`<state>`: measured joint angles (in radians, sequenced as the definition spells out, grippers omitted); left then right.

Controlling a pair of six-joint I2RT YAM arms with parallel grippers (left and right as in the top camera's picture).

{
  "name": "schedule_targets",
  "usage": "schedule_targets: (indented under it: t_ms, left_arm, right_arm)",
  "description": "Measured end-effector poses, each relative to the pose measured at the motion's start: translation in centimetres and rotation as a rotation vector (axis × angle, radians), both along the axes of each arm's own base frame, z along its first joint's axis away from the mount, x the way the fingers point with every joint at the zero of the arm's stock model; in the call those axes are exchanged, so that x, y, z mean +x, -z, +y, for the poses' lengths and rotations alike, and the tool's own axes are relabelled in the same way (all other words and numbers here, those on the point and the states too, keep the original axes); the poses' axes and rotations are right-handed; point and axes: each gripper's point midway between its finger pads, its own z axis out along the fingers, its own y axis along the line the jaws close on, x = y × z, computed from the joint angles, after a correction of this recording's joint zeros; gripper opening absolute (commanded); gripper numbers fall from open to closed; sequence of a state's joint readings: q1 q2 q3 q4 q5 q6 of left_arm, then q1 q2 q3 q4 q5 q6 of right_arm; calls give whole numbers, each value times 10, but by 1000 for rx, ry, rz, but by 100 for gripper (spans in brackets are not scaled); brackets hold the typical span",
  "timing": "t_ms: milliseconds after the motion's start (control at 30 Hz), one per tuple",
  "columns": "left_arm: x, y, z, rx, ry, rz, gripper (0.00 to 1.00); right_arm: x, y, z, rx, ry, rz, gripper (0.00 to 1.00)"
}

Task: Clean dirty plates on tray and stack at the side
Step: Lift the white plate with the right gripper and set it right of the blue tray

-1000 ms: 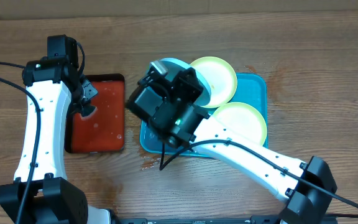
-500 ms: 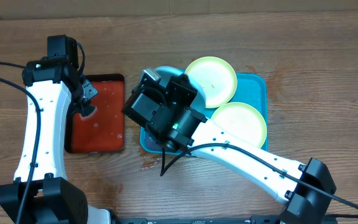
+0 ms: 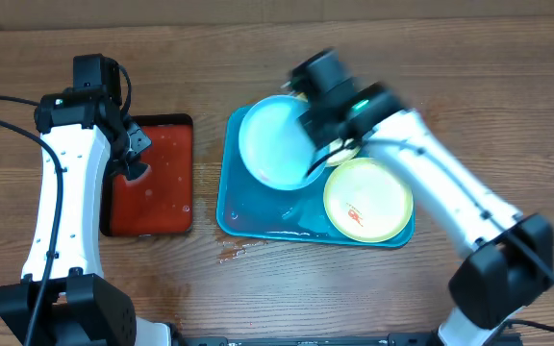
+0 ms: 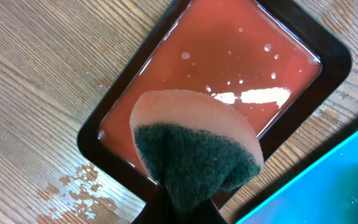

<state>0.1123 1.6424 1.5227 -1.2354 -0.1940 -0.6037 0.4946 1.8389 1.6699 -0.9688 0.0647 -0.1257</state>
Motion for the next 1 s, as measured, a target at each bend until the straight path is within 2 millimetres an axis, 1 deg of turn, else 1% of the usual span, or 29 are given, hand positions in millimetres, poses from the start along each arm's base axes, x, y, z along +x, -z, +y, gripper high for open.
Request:
schedule_targets:
  t_ms: [33, 67, 100, 133, 167, 300, 400, 433, 533, 667, 767, 833, 900, 1000]
  left_arm:
    - [0, 0, 0, 0, 0, 0, 4]
    - [0, 0, 0, 0, 0, 0, 4]
    - [0, 0, 0, 0, 0, 0, 4]
    - [0, 0, 0, 0, 0, 0, 4]
    - [0, 0, 0, 0, 0, 0, 4]
    - [0, 0, 0, 0, 0, 0, 4]
    - [0, 0, 0, 0, 0, 0, 4]
    - [0, 0, 0, 0, 0, 0, 4]
    - [0, 0, 0, 0, 0, 0, 4]
    - [0, 0, 0, 0, 0, -1, 4]
    - [0, 0, 0, 0, 0, -1, 4]
    - [0, 0, 0, 0, 0, -1, 4]
    - [0, 0, 0, 0, 0, -2, 4]
    - [0, 0, 0, 0, 0, -1, 4]
  right_arm:
    - [5, 1, -14, 89, 27, 52, 4]
    - [10, 0, -28, 141, 58, 79, 4]
    - [16, -1, -46, 209, 96, 109, 4]
    - [22, -3, -67, 263, 148, 125, 4]
    - [27, -4, -82, 297, 185, 133, 4]
    - [43, -8, -163, 409, 404, 132, 4]
    - [47, -3, -211, 448, 554, 121, 4]
    - [46, 2, -231, 462, 622, 121, 4]
    - [39, 15, -276, 487, 768, 119, 4]
    - [26, 38, -322, 493, 926, 114, 4]
    - [15, 59, -347, 480, 1042, 111, 4]
    - [8, 73, -358, 477, 1102, 112, 4]
    - [-1, 86, -364, 474, 1146, 124, 4]
    - [-9, 95, -369, 467, 1184, 136, 4]
